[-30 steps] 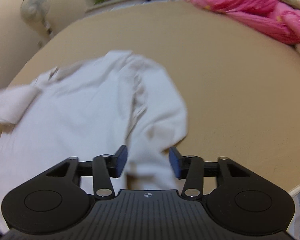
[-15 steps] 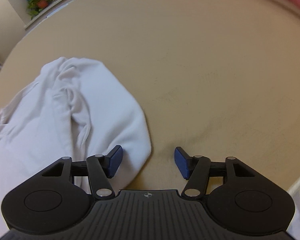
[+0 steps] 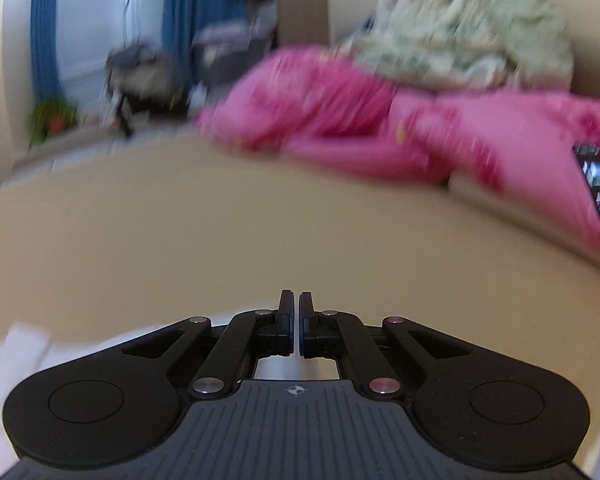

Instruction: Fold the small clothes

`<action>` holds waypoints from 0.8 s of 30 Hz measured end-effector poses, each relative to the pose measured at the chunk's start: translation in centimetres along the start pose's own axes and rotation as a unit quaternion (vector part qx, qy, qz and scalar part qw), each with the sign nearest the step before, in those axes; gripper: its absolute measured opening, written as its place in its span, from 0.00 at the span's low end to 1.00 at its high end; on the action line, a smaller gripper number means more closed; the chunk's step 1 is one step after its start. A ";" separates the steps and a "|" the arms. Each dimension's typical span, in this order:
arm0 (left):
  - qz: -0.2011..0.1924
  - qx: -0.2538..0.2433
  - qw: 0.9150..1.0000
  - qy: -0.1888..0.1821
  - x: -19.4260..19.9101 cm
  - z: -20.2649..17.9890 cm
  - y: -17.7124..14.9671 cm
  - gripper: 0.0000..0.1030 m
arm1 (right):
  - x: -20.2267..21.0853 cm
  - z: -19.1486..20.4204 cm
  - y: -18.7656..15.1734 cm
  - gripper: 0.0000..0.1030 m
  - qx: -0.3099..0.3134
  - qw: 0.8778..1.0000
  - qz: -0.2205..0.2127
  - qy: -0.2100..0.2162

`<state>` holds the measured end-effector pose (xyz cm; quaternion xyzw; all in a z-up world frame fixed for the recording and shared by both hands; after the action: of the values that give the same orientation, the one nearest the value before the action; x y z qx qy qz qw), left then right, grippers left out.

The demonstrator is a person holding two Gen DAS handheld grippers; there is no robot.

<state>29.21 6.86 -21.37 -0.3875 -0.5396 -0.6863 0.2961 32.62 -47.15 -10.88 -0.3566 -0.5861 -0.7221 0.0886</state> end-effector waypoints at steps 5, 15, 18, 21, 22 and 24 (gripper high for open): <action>0.006 0.020 1.000 -0.014 -0.5 0.7 0.5 0.47 | -1.6 -3.3 -0.9 0.40 -0.110 0.992 0.055 0.031; 0.005 0.012 1.000 -0.005 0.9 1.2 -0.2 0.47 | 0.1 -4.0 -9.4 0.42 -0.163 0.963 0.213 0.009; 0.005 0.009 1.000 -0.003 0.8 1.2 -0.2 0.48 | 0.2 -4.1 -10.2 0.42 -0.200 0.954 0.223 0.024; 0.004 0.007 1.000 -0.001 0.7 1.2 -0.2 0.49 | 0.7 -4.7 -9.4 0.43 -0.298 0.928 0.214 0.069; 0.004 0.006 1.000 0.000 0.7 1.2 -0.2 0.49 | 1.1 -4.7 -9.1 0.43 -0.319 0.921 0.209 0.076; 0.002 0.004 1.000 0.001 0.7 1.3 -0.2 0.50 | 1.3 -4.3 -8.6 0.44 -0.359 0.904 0.210 0.098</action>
<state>28.89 8.14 -20.72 -0.3869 -0.5413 -0.6840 0.2991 25.18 -48.11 -17.06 -0.4060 -0.1873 -0.8798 0.1610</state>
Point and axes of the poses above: each gripper's, at about its wrist camera, not at the fingertips, and x roughly against the way its jaws point, z to its left, y to its top, the point moved 7 cm from there along -x, roughly the way its jaws point, and after that the axes turned 5 degrees about z, right-handed, at the moved point
